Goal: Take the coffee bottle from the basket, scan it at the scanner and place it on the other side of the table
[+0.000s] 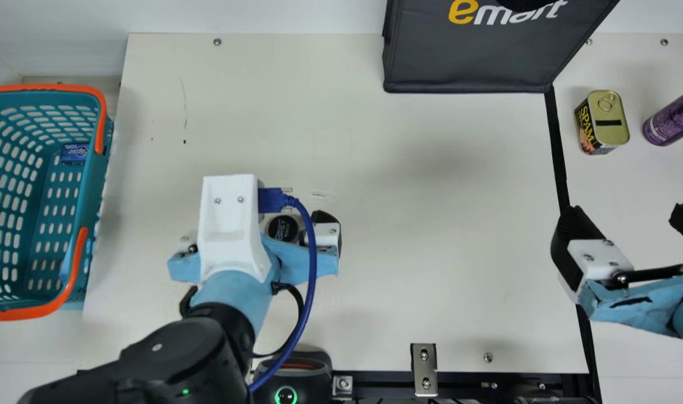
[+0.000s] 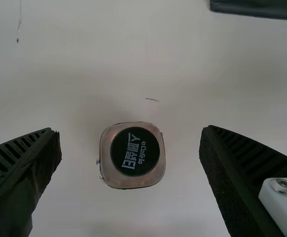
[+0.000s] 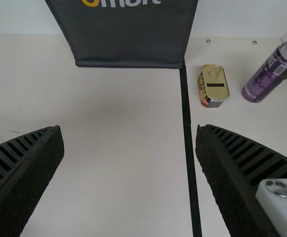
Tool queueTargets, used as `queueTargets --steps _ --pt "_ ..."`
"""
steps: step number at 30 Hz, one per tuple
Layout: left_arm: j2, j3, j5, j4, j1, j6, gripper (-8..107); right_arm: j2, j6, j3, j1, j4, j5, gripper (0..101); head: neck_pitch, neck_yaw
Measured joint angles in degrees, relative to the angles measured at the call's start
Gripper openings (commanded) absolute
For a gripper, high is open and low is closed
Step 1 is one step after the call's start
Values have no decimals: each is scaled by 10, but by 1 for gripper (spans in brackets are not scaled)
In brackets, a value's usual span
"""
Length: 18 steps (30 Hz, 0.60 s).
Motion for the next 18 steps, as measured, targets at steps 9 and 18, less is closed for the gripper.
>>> queueTargets --steps 9,18 --pt "14 40 -26 10 -8 -58 90 0 0 0 0 0 0 95 0 -1" --pt "27 76 -69 42 1 -87 90 0 0 0 0 0 -1 95 0 0"
